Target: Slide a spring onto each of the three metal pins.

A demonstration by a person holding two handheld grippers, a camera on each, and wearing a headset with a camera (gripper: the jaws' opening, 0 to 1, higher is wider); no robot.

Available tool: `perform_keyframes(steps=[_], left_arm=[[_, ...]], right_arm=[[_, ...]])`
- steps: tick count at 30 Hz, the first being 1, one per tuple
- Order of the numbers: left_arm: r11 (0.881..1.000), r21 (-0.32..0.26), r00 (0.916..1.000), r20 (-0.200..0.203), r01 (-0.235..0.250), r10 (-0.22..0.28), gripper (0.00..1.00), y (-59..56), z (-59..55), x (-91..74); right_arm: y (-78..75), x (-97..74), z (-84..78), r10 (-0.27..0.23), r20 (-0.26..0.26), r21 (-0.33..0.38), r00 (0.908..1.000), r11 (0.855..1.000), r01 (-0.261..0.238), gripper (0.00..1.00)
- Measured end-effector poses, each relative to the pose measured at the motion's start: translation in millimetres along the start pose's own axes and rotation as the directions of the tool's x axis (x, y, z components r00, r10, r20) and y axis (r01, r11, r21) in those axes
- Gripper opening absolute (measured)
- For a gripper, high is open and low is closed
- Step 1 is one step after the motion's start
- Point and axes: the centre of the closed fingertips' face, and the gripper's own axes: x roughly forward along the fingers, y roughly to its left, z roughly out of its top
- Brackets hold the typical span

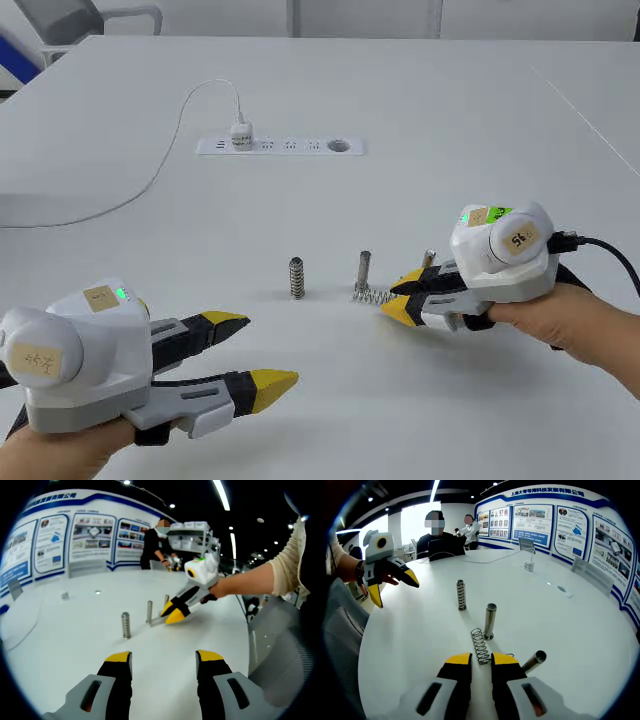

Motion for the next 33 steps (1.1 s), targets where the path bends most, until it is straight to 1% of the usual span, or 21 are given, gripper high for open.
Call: perform_keyframes(steps=[6,9,16,21,26,28,33], left_arm=[[1.0,-0.001,1.0,0.001,-0.003,0.003,0.51,0.9,0.0,-0.6],[1.0,0.0,1.0,0.0,-0.002,0.002,0.51,0.9,0.0,-0.4],[1.0,0.016,0.9998,-0.013,0.018,-0.018,0.5,-4.2,-0.9,4.2],[0.999,0.028,0.9992,-0.02,0.035,-0.034,0.49,-4.9,-1.0,10.1],[0.997,0.05,0.9981,-0.027,0.057,-0.056,0.49,-6.8,2.4,18.2],[0.996,0.056,0.9975,-0.028,0.066,-0.065,0.48,-6.5,3.7,21.5],[0.994,0.07,0.9958,-0.032,0.088,-0.086,0.47,-11.0,6.1,28.7]], right_arm=[[0.2,2.6,-4.0,0.003,-0.014,0.024,0.9999,1.0,-0.003,0.14],[1.1,2.3,-3.7,0.006,-0.011,0.024,0.9999,1.0,-0.005,0.13],[6.0,-1.3,-4.9,0.012,-0.013,0.013,0.9998,1.0,-0.012,0.11],[9.8,-8.8,-5.0,0.02,-0.016,0.015,0.9997,1.0,-0.02,0.11],[15.9,-18.3,-5.6,0.036,-0.022,0.002,0.9991,0.999,-0.036,0.11],[19.4,-23.4,-4.6,0.043,-0.022,-0.01,0.9988,0.999,-0.043,0.11],[30.9,-34.0,-0.7,0.074,-0.018,-0.034,0.9971,0.997,-0.074,0.11]])
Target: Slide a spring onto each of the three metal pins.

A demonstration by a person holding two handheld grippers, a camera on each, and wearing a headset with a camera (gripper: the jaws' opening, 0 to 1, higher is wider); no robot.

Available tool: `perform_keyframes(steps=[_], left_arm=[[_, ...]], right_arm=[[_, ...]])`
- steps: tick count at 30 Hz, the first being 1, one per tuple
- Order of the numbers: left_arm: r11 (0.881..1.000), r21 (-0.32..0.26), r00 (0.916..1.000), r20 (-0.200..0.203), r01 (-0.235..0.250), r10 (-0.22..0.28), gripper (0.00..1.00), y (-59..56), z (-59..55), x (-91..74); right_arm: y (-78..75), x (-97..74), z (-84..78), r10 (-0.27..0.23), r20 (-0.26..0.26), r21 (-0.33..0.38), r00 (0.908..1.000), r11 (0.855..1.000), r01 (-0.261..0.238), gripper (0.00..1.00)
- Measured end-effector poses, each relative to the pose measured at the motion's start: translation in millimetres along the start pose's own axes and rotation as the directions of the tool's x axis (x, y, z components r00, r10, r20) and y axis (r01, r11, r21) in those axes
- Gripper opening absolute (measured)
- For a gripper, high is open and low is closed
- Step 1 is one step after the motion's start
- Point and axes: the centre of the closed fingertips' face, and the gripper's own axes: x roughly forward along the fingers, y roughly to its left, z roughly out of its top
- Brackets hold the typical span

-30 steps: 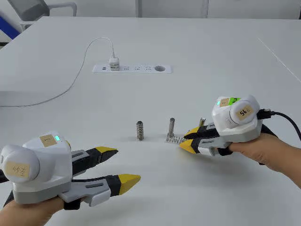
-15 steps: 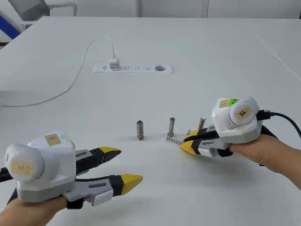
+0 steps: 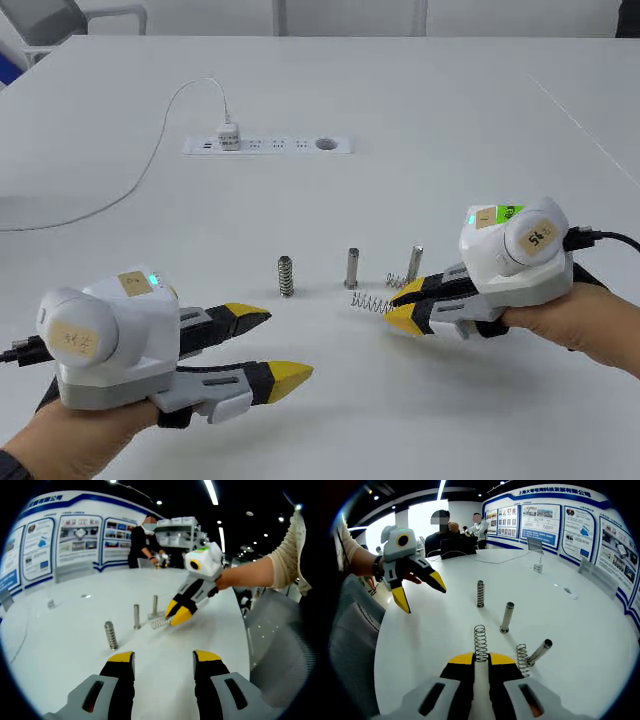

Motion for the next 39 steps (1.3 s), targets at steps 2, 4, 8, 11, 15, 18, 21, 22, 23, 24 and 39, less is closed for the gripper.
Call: perform_keyframes(steps=[2,4,8,11,15,18,21,22,23,24,39], left_arm=[[1.0,0.007,1.0,-0.002,0.009,-0.009,0.47,-1.5,0.9,2.8],[1.0,0.013,0.9998,-0.003,0.018,-0.018,0.47,-3.2,2.0,5.4],[0.999,0.028,0.9993,-0.013,0.036,-0.036,0.46,-7.3,2.8,11.2],[0.998,0.038,0.9987,-0.017,0.049,-0.048,0.46,-10.1,4.0,15.4],[0.997,0.048,0.9979,-0.02,0.062,-0.061,0.45,-13.5,5.7,19.5],[0.996,0.057,0.9973,-0.022,0.071,-0.07,0.44,-16.0,7.4,21.5],[0.995,0.066,0.9967,-0.023,0.079,-0.078,0.43,-18.1,8.8,23.4],[0.994,0.069,0.9966,-0.023,0.081,-0.08,0.43,-18.5,9.1,23.7],[0.994,0.073,0.9963,-0.023,0.084,-0.082,0.42,-19.1,9.5,24.1],[0.993,0.08,0.9962,-0.023,0.086,-0.085,0.41,-19.7,9.8,24.2],[0.981,0.132,0.9897,-0.031,0.143,-0.14,0.23,-35.2,9.6,26.3]], right_arm=[[6.1,-2.3,2.3,0.017,0.003,-0.015,0.9998,1.0,-0.017,0.11],[12.8,-4.0,3.5,0.037,-0.006,-0.034,0.9993,0.999,-0.037,0.11],[23.2,-5.9,7.5,0.066,-0.008,-0.061,0.9978,0.996,-0.066,0.11],[29.6,-6.9,11.2,0.084,-0.011,-0.08,0.9964,0.993,-0.084,0.11],[37.8,-8.0,15.2,0.111,-0.011,-0.1,0.9938,0.989,-0.111,0.11],[43.4,-8.6,17.6,0.128,-0.014,-0.116,0.9917,0.985,-0.128,0.11],[49.1,-8.9,20.4,0.146,-0.015,-0.131,0.9892,0.981,-0.146,0.11],[50.2,-9.1,20.8,0.149,-0.017,-0.135,0.9887,0.979,-0.15,0.11],[51.3,-9.1,21.5,0.153,-0.018,-0.14,0.988,0.978,-0.154,0.11],[53.4,-9.6,22.7,0.161,-0.017,-0.145,0.9867,0.976,-0.162,0.11],[70.2,-10.9,26.4,0.221,-0.04,-0.21,0.9745,0.952,-0.224,0.11]])
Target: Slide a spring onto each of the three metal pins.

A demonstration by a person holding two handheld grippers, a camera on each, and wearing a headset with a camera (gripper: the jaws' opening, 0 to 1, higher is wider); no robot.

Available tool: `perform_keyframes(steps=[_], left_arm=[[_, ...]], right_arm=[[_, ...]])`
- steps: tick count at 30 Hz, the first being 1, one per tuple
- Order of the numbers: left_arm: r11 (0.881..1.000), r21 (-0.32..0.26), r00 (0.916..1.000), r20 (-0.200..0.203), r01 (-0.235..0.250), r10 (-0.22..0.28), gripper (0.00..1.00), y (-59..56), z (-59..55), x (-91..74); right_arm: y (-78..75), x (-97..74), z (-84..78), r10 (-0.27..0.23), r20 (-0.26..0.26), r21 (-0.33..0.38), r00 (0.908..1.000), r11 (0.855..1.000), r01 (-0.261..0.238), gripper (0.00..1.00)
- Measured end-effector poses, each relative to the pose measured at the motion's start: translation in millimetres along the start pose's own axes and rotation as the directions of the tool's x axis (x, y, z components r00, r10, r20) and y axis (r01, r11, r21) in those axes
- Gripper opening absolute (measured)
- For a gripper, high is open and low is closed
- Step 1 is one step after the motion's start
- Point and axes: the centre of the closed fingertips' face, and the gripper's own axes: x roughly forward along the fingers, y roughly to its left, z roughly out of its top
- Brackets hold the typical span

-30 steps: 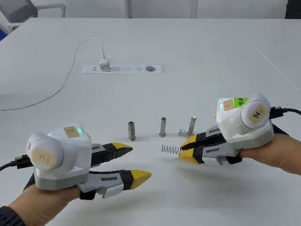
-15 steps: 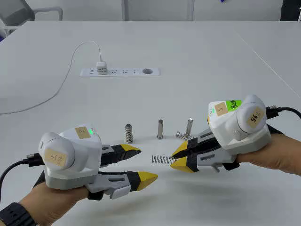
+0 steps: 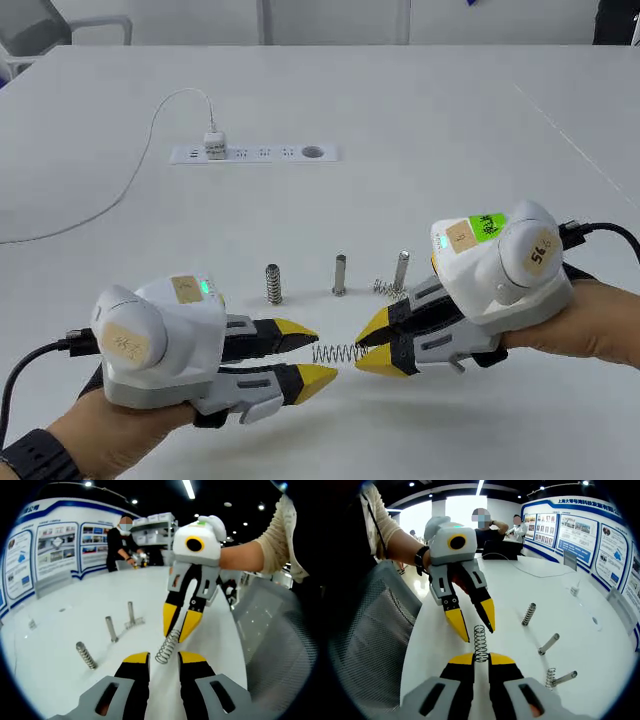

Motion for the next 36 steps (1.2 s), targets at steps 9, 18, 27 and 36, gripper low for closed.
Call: perform_keyframes(steps=[9,18,27,36], left_arm=[[0.999,0.033,0.9996,-0.018,0.024,-0.024,0.15,-6.3,-3.5,3.6],[0.999,0.043,0.9991,-0.03,0.032,-0.031,0.12,-8.1,-6.5,4.2],[0.999,0.044,0.9992,-0.027,0.032,-0.031,0.12,-8.4,-4.1,5.9],[0.998,0.046,0.999,-0.016,0.042,-0.041,0.11,-13.1,2.8,9.7]], right_arm=[[5.7,-0.2,0.3,0.029,-0.01,-0.007,0.9995,1.0,-0.029,0.11],[7.4,-7.1,10.0,0.044,0.028,0.006,0.9986,0.999,-0.044,0.11],[7.8,-13.2,32.4,0.028,0.088,0.0,0.9957,1.0,-0.028,0.11],[9.5,-12.4,53.3,0.016,0.153,-0.008,0.9881,1.0,-0.015,0.11]])
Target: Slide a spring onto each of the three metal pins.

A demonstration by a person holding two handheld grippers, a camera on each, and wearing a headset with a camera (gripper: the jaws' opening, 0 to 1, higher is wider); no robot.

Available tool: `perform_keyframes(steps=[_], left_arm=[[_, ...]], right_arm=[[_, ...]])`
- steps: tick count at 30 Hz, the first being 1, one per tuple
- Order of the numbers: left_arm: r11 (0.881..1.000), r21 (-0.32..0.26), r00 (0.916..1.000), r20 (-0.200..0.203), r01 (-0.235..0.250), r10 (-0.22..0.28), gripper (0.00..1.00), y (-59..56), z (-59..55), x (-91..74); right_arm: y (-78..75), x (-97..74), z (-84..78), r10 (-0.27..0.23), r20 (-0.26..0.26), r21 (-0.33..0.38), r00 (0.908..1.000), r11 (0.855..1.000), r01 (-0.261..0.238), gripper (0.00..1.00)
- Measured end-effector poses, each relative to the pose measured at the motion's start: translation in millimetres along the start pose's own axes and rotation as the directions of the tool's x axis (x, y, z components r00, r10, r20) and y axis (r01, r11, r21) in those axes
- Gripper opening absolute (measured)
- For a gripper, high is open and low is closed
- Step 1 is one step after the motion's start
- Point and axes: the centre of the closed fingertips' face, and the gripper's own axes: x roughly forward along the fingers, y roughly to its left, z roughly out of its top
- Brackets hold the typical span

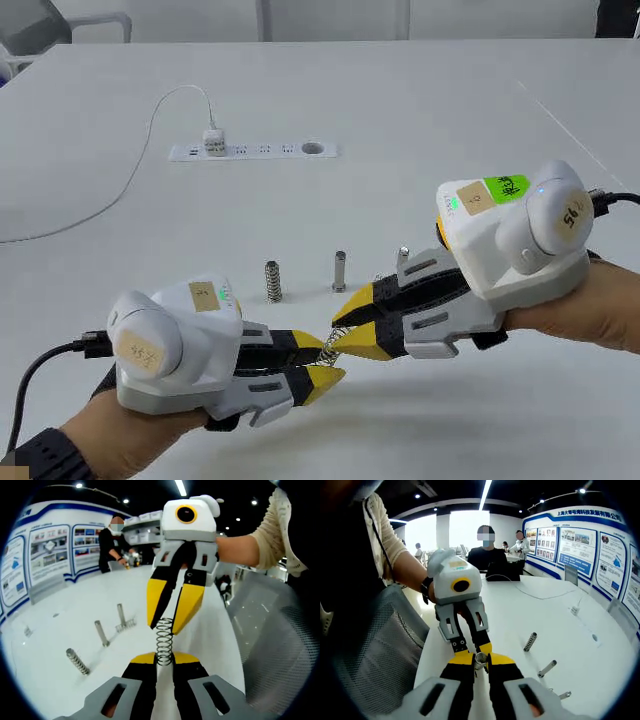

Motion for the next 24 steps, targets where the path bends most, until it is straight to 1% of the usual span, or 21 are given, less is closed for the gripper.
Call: perform_keyframes(steps=[7,14,24], left_arm=[[1.0,-0.007,0.9999,0.017,-0.001,0.001,0.11,1.6,5.5,1.7],[1.0,-0.009,0.9996,0.026,-0.012,0.012,0.12,2.7,5.5,1.7],[0.998,-0.053,0.9981,0.046,-0.04,0.042,0.22,5.3,4.4,-4.7]], right_arm=[[-1.3,2.2,7.6,-0.014,0.026,-0.004,0.9996,1.0,0.014,0.11],[-2.5,1.8,6.9,-0.022,0.023,-0.001,0.9995,1.0,0.022,0.11],[-4.6,2.0,5.2,-0.03,0.016,0.003,0.9994,1.0,0.03,0.11]])
